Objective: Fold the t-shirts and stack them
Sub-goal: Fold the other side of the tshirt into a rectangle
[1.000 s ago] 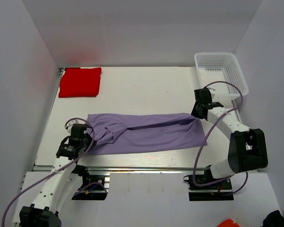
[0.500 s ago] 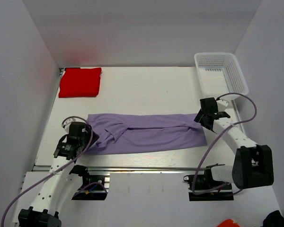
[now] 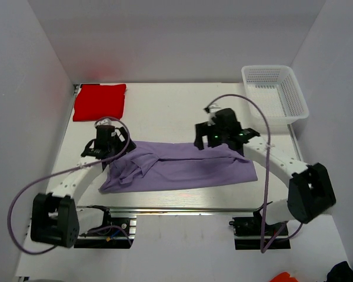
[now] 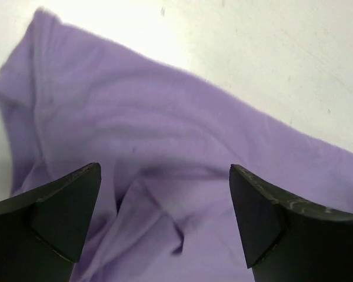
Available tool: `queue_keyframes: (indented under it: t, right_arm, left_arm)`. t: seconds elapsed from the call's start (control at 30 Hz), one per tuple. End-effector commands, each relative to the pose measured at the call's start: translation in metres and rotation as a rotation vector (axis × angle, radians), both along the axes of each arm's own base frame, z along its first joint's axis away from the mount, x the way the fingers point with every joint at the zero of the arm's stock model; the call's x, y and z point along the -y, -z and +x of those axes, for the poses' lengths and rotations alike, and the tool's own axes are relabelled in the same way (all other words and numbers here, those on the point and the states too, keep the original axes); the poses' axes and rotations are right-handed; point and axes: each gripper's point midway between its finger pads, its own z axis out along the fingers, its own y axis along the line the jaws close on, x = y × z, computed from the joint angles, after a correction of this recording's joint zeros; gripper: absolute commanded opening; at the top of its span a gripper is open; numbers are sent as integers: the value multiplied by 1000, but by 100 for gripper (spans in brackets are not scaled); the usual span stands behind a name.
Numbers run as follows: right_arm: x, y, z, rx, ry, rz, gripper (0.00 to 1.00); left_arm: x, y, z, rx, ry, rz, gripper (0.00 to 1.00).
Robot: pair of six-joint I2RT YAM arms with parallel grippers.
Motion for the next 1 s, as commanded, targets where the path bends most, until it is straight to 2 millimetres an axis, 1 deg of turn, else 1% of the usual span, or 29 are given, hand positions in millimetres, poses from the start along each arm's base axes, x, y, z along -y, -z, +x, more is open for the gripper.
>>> queue_keyframes:
  t: [0.0,0.03,0.07,0.1,0.13,0.17,0.2,0.23,0.27,0.3,0.33,0.37,0.4,0.43,0.47,0.5,0.53,0.57,0.6,0.63,0.67,0.7,0.77,0.8,0.83,0.87,0.9,0.93,0.97]
  right_arm:
    - [-86,-25,-20,122,-360,47,90]
    - [-96,-23,-23,127,-386,39,90]
    - [-117,-18,-39,125,-448,26,90]
    - [-129,-19,-40,146,-491,13,90]
    - [-140,-15,-42,147,-512,4,90]
    - [-162,-22,-57,169,-564,10,90]
    - [-171,-22,-60,178,-584,13,89]
    - [-182,-12,-59,164,-587,-1,89]
    - [-194,-15,-60,190,-581,2,88]
    - [-204,-16,-67,196,-601,11,88]
    - [-219,-12,-66,198,-593,7,86]
    - [-224,-12,-65,211,-578,2,86]
    - [-234,-8,-70,215,-591,7,86]
    - [-243,-12,-66,237,-546,19,82]
    - [-247,-7,-65,234,-530,21,82]
    - [-252,-7,-68,219,-518,41,80]
    - [-261,-13,-71,210,-509,68,77]
    - [-269,-3,-68,198,-513,60,75]
    - [-277,-6,-71,204,-522,66,75]
    - [-282,-2,-75,206,-530,60,73]
    - [-286,16,-75,189,-532,35,72]
    - [-295,11,-77,203,-541,43,72]
    - [-302,27,-76,204,-524,6,69]
    - [-302,30,-74,205,-507,-2,69]
    - [-300,39,-70,211,-479,-33,67]
    - [-302,36,-66,222,-464,-30,66]
    - [-300,47,-64,206,-448,-49,64]
    - [-298,49,-57,210,-406,-63,62]
    - [-295,49,-55,196,-391,-79,61]
  left_arm:
    - [0,-5,38,67,26,30,100]
    - [-2,-6,47,71,17,30,100]
    - [-2,4,46,40,18,34,100]
    - [-7,17,51,8,3,39,100]
    - [-9,25,50,-18,1,35,100]
    - [-8,33,49,-43,-14,24,100]
    - [-14,35,52,-53,-39,18,100]
    - [-15,45,53,-80,-36,-3,100]
    - [-13,46,56,-71,-29,-11,100]
    - [-19,48,59,-73,-57,-33,100]
    - [-16,50,60,-77,-38,-68,100]
    - [-16,57,60,-95,-36,-81,100]
    - [-16,59,62,-97,-40,-103,100]
    - [-14,63,59,-111,-29,-133,100]
    - [-12,69,54,-131,-28,-149,100]
    - [-14,70,56,-131,-30,-162,100]
    - [-14,75,52,-145,-28,-183,100]
    - [-12,79,47,-160,-22,-191,100]
    - [-15,82,45,-155,-27,-199,100]
    - [-13,81,45,-155,-18,-209,100]
    - [-16,85,41,-165,-28,-210,100]
    - [-17,83,43,-156,-27,-221,100]
    - [-15,79,41,-147,-20,-227,100]
    - [-16,80,40,-143,-22,-236,100]
    - [-16,80,38,-141,-22,-236,100]
    - [-16,79,40,-131,-21,-235,100]
    - [-16,79,37,-131,-21,-235,100]
    - [-19,76,38,-121,-29,-235,100]
    - [-20,76,38,-119,-22,-229,100]
